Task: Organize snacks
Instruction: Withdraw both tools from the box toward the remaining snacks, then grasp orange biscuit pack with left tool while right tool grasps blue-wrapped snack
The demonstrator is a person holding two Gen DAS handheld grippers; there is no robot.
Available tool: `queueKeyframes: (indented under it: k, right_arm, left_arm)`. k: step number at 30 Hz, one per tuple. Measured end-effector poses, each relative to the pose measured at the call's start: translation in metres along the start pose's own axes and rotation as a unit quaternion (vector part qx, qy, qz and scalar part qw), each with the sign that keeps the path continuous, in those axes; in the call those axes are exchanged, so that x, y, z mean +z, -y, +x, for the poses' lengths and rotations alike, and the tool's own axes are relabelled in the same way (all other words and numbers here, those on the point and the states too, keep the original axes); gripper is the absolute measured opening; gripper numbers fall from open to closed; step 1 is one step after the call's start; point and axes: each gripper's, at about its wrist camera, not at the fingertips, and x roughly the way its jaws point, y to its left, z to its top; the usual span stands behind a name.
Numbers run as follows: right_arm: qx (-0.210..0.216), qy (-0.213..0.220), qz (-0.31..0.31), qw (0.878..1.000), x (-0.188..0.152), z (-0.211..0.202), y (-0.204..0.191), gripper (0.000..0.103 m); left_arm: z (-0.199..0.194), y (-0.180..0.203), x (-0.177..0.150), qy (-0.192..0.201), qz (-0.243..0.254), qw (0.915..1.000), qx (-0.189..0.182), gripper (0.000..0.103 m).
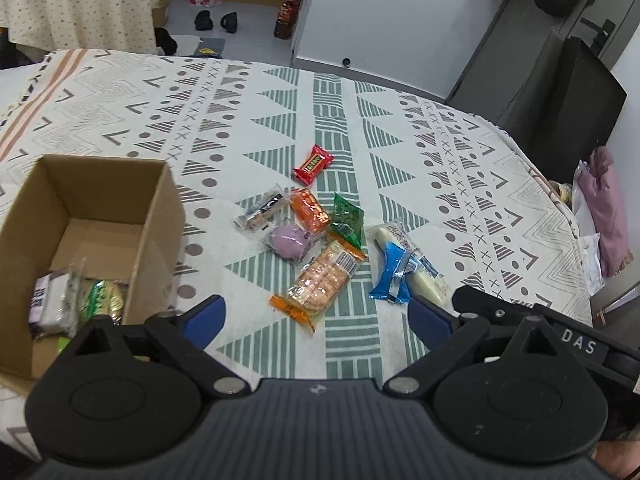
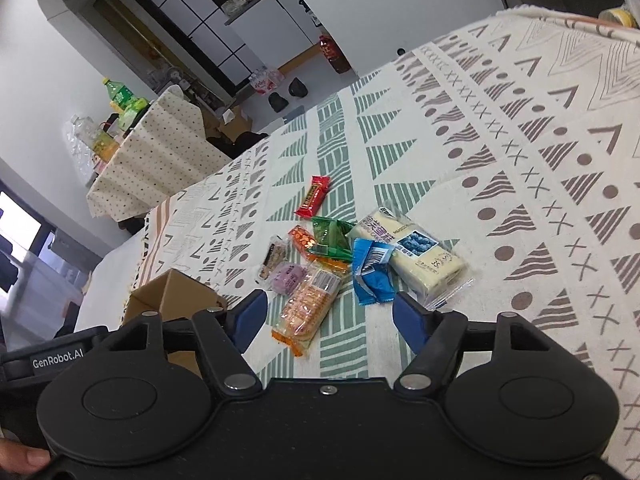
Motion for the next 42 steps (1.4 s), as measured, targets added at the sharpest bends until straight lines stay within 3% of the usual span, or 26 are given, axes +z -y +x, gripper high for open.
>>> queueKeyframes:
  k: [5,15,24,34,36,39,42]
  right_arm:
    - [-0.003,-0.009,0.014,1.000,0.006,0.019,0.010,0.063]
    - [-0.001,-0.045,0.034,0.998,0.014,0.062,0.022,0.055]
    - [-0.006,-0.062,0.047,0.997,0.018,0.091,0.034,0.052]
    - [-0.015,-0.067,0.038,0.997,0.018,0.107,0.040,0.049]
    - [-0.017,-0.065,0.035,0.997,0.019,0.110,0.039,0.048]
    - [-0.025,-0.063,0.025,0.997,0.021,0.114,0.037,0.033]
    - [-0.025,-0.064,0.017,0.997,0.021,0.112,0.035,0.031]
  left_arm:
    - [0.025,0.002,0.005,-0.012,0.010,0.9999,-0.005,0.090]
    - [0.078,0.000,0.008,-0.044,0.019,0.9987,-0.016,0.066]
    - [0.115,0.003,0.009,-0.064,0.024,0.9974,-0.021,0.065]
    - [0.130,0.008,0.002,-0.076,0.023,0.9967,-0.014,0.064]
    - [0.130,0.008,0.001,-0.075,0.021,0.9970,-0.007,0.057]
    - [0.130,0.007,0.002,-0.072,0.017,0.9973,0.002,0.042]
    - [0.126,0.007,0.001,-0.068,0.013,0.9976,0.003,0.035]
